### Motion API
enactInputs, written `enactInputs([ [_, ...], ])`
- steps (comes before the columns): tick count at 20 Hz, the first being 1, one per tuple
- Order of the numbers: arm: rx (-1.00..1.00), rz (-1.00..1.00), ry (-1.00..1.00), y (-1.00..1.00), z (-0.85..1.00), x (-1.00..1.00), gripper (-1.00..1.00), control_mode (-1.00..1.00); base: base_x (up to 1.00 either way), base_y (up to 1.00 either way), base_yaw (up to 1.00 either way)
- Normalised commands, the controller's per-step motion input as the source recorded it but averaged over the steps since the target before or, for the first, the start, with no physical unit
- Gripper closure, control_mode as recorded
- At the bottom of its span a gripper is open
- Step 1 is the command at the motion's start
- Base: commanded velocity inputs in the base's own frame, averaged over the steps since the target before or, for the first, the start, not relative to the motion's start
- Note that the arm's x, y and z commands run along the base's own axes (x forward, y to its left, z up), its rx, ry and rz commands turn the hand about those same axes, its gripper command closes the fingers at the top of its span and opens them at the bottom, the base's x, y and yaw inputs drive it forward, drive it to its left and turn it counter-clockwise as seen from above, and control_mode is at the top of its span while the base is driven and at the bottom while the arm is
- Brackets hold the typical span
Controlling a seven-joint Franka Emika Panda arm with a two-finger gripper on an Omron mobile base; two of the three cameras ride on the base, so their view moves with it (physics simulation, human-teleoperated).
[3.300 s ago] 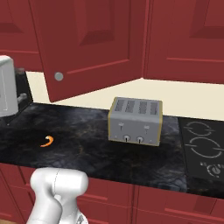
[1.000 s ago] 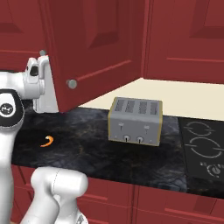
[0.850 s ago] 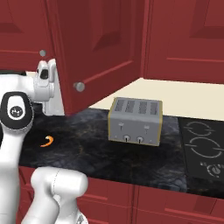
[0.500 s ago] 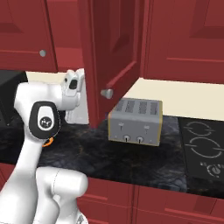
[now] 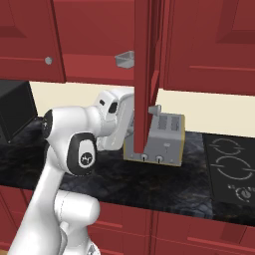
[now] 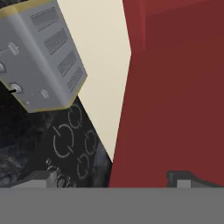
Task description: Retrieve the tupperware from the cabinet, then place the raw meat into the tupperware to avoid contamination.
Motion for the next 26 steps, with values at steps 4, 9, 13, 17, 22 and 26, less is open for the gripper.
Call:
enactInputs([
  [4,0.0,0.28,-0.02,0.35,0.02,0.0,-1.0,-1.0,0.0,0.0,0.0],
  [9,0.0,0.34,-0.04,0.39,0.13,0.05,-1.0,-1.0,0.0,0.0,0.0],
  [13,0.0,0.44,-0.12,0.01,0.0,0.09,-1.0,-1.0,0.0,0.0,0.0],
  [17,-0.06,0.14,-0.01,0.28,0.0,0.01,-1.0,-1.0,0.0,0.0,0.0],
  [22,0.0,0.33,0.04,0.36,0.03,0.0,-1.0,-1.0,0.0,0.0,0.0],
  [26,-0.07,0.32,0.0,0.49,0.29,0.0,-1.0,-1.0,0.0,0.0,0.0],
])
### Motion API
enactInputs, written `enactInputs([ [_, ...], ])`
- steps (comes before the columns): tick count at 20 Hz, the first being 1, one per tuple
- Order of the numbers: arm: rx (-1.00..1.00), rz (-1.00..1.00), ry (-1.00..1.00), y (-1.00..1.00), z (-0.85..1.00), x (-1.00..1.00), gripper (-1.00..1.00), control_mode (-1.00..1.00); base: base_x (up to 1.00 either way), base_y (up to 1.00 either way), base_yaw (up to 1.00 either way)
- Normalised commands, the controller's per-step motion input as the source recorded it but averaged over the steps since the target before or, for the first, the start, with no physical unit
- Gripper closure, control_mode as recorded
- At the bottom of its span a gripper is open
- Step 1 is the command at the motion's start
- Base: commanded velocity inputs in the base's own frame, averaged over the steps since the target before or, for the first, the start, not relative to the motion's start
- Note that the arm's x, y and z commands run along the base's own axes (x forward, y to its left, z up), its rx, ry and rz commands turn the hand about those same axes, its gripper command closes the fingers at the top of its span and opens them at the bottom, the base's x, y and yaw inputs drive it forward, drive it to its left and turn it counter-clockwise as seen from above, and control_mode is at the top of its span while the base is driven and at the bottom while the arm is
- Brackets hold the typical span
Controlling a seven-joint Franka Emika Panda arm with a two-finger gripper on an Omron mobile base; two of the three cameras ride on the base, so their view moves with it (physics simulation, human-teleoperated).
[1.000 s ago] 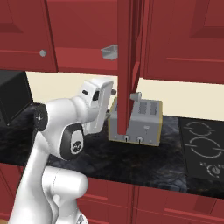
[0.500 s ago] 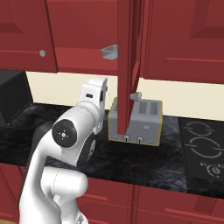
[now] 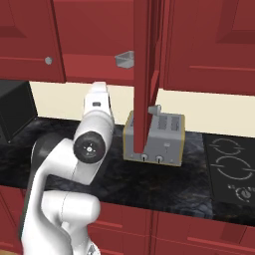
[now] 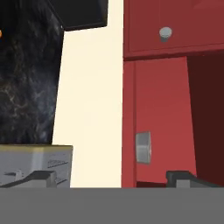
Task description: Retrieve the tupperware from the cabinet, then place the raw meat into the tupperware to avoid contamination.
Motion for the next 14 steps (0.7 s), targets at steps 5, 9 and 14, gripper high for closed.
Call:
enactInputs([
  [5,-0.13,0.17,-0.03,0.48,0.51,0.01,-1.0,-1.0,0.0,0.0,0.0],
  [9,-0.11,0.06,-0.01,0.28,0.59,0.01,-1.0,-1.0,0.0,0.0,0.0],
  [14,-0.09,-0.05,0.01,0.32,0.39,0.17,-1.0,-1.0,0.0,0.0,0.0],
])
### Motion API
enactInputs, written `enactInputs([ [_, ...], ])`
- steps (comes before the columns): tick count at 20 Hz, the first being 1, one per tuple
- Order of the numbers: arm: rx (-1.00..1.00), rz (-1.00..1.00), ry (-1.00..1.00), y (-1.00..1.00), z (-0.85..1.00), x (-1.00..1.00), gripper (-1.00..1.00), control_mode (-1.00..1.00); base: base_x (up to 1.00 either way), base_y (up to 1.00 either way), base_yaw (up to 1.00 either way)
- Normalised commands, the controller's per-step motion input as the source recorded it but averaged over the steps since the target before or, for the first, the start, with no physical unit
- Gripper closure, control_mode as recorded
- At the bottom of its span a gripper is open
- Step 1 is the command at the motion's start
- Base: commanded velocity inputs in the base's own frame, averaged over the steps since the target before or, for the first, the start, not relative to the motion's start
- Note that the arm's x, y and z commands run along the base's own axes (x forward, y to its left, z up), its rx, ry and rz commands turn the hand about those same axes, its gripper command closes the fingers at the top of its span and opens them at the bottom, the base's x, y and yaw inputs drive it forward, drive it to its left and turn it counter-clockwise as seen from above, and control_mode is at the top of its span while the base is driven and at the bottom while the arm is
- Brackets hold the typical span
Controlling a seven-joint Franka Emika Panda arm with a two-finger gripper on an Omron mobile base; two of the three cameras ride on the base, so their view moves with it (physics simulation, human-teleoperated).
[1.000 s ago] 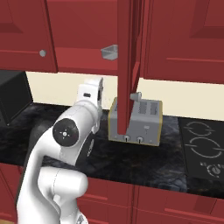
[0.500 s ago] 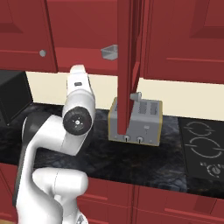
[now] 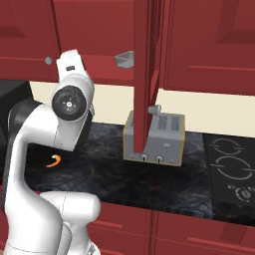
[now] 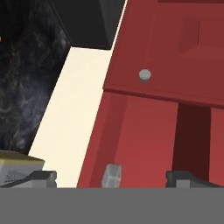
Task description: Retrieve the tupperware from the cabinet, then place the raw meat into the tupperware to avoid contamination.
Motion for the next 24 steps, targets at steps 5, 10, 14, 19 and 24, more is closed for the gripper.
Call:
enactInputs([
  [5,-0.06,-0.11,0.03,0.16,0.14,0.29,-1.0,-1.0,0.0,0.0,0.0],
  [10,0.11,-0.23,0.02,0.11,0.0,0.1,-1.0,-1.0,0.0,0.0,0.0],
  [14,0.21,-0.3,0.04,0.11,0.0,0.01,-1.0,-1.0,0.0,0.0,0.0],
  [19,0.24,-0.28,0.07,-0.01,0.03,0.04,-1.0,-1.0,0.0,0.0,0.0],
  [24,0.24,-0.19,0.1,-0.24,0.04,0.04,-1.0,-1.0,0.0,0.0,0.0],
])
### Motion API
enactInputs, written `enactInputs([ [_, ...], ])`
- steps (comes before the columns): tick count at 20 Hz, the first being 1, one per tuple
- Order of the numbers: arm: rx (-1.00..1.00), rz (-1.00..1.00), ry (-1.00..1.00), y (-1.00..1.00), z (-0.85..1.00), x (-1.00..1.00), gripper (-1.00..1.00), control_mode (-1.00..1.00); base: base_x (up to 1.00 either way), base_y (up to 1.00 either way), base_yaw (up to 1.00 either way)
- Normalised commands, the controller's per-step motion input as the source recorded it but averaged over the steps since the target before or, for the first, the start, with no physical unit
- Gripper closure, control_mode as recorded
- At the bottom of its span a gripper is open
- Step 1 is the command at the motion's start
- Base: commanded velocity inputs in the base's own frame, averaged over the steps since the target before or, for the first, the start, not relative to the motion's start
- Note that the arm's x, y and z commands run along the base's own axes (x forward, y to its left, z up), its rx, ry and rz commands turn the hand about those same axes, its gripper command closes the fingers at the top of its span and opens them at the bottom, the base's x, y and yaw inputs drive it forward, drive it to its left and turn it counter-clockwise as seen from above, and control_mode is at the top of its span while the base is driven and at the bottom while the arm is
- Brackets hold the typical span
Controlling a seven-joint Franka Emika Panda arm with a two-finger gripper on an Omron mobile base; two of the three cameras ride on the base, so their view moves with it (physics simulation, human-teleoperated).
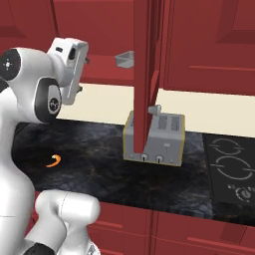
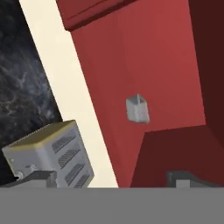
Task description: Retrieve the tupperware from the cabinet, then place the raw meat into the tupperware to avoid contamination.
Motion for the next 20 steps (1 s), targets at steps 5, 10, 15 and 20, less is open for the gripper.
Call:
enactInputs([
  [5,0.3,0.0,0.01,-0.16,0.02,0.08,-1.0,-1.0,0.0,0.0,0.0],
  [10,0.16,-0.02,0.0,0.0,0.18,0.28,-1.0,-1.0,0.0,0.0,0.0],
  [15,0.01,0.0,0.0,0.0,-0.04,0.48,-1.0,-1.0,0.0,0.0,0.0],
  [20,0.0,0.0,0.0,-0.02,-0.21,0.63,-1.0,-1.0,0.0,0.0,0.0],
])
